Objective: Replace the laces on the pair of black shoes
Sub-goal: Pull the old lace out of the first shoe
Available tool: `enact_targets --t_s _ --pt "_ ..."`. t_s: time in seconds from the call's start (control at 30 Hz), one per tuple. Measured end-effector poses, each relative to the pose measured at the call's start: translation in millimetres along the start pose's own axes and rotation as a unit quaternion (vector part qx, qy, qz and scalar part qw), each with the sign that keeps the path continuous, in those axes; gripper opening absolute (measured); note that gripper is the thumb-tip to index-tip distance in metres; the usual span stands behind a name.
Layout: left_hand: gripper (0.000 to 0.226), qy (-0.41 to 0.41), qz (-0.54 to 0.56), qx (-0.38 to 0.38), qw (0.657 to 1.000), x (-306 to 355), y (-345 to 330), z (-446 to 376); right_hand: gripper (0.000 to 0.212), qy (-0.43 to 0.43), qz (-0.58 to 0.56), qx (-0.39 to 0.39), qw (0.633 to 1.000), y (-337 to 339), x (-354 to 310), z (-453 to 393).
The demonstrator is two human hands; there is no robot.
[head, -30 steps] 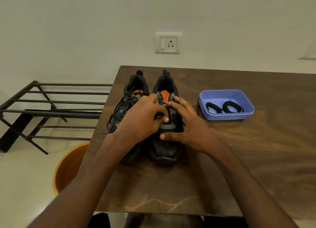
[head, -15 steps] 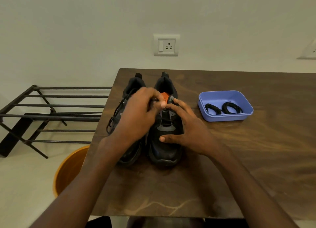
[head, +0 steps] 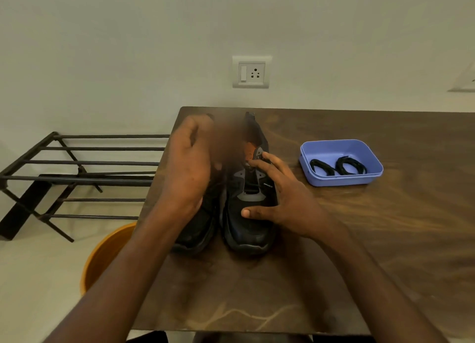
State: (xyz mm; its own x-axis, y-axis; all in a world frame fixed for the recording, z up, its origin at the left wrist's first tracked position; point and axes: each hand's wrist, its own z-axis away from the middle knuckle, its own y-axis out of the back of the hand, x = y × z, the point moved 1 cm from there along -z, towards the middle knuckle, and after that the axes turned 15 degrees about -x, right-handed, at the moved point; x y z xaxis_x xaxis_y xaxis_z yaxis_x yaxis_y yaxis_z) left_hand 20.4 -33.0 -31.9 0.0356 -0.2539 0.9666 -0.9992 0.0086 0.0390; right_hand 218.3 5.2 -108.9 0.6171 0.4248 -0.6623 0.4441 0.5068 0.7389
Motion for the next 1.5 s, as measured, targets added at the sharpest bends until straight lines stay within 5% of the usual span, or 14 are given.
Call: enact_targets --t_s 0.1,0.2,0.4,0.6,0.9,1.17,1.4,1.5 --pt "0.012 0.009 -0.186 -0.055 0.981 -13.6 -2.1 1.0 0.103 0.003 -0.003 0.005 1.000 -0.4 -0.3 0.7" --pt "0.012 0.015 -0.418 -0.171 0.892 -37.3 -2.8 0.1 0.105 0.006 -0.003 0.005 1.000 -1.3 0.5 0.2" --pt "0.013 0.016 -0.506 -0.181 0.843 -40.9 -9.7 -1.3 0.107 0.003 0.003 -0.004 1.000 -1.0 0.9 -1.4" --pt "0.021 0.109 -0.426 -0.115 0.891 -41.4 -11.6 0.2 0.105 0.011 -0.025 0.001 1.000 2.0 -2.0 1.2" --pt "0.019 0.135 -0.427 -0.083 0.890 -36.2 -17.0 4.1 0.104 0.014 -0.025 0.006 1.000 1.8 -3.5 0.3" --pt "0.024 0.128 -0.515 -0.044 0.847 -34.1 -38.5 11.0 0.105 0.011 -0.030 0.014 0.999 0.8 -5.0 -0.3" --pt "0.018 0.201 -0.280 0.024 0.938 -21.1 -18.1 10.9 0.105 -0.003 -0.037 0.008 0.999 3.8 -9.2 3.7" --pt "0.017 0.181 -0.327 -0.039 0.926 -11.7 -7.8 10.5 0.103 0.000 -0.044 0.003 0.999 3.0 -10.4 3.0"
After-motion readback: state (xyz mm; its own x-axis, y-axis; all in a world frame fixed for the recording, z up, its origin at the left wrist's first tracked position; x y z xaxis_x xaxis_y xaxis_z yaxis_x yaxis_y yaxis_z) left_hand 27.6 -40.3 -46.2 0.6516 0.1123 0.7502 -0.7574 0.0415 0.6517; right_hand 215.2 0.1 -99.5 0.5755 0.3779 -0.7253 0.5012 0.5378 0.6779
